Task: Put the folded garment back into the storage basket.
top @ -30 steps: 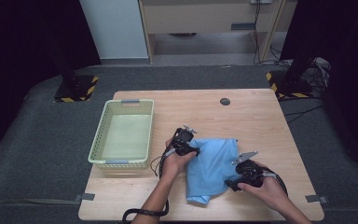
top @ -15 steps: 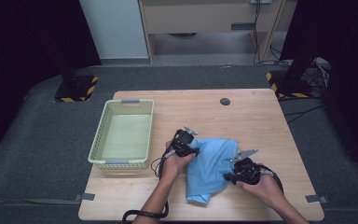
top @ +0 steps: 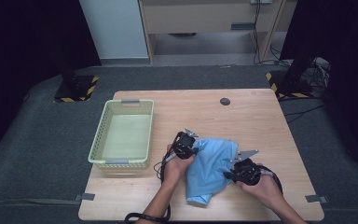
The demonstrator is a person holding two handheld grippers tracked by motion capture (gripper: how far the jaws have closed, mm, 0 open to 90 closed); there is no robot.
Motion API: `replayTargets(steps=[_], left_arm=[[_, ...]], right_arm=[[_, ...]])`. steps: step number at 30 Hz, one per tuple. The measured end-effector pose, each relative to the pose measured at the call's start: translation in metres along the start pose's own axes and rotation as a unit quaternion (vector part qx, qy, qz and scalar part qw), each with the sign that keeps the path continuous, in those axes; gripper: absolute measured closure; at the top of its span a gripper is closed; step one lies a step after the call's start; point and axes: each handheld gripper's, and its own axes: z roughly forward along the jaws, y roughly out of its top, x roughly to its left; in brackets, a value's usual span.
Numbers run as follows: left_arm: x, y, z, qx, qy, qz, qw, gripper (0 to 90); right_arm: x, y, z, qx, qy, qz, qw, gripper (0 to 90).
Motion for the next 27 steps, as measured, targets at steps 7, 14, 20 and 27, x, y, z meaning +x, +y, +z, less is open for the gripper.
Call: replayTargets(steps=[7, 14, 20, 27], left_arm=[[-0.007, 0.008, -0.018, -0.015, 0.011, 0.013, 0.9997, 78.6], [-0.010, 0.017, -0.037, -0.029, 0.017, 0.019, 0.9992, 78.9], [-0.012, 0.024, -0.055, -0.039, 0.023, 0.024, 0.9987, 79.0], [-0.013, 0.028, -0.069, -0.044, 0.028, 0.029, 0.9982, 79.2]], right_arm=[[0.004, 0.006, -0.010, -0.006, 0.004, -0.008, 0.9999, 83.9], [0.010, 0.014, -0.021, -0.017, 0.004, -0.018, 0.9997, 84.1], [0.015, 0.022, -0.032, -0.029, 0.004, -0.027, 0.9992, 84.2], [0.017, 0.027, -0.040, -0.037, 0.005, -0.030, 0.9988, 84.3]])
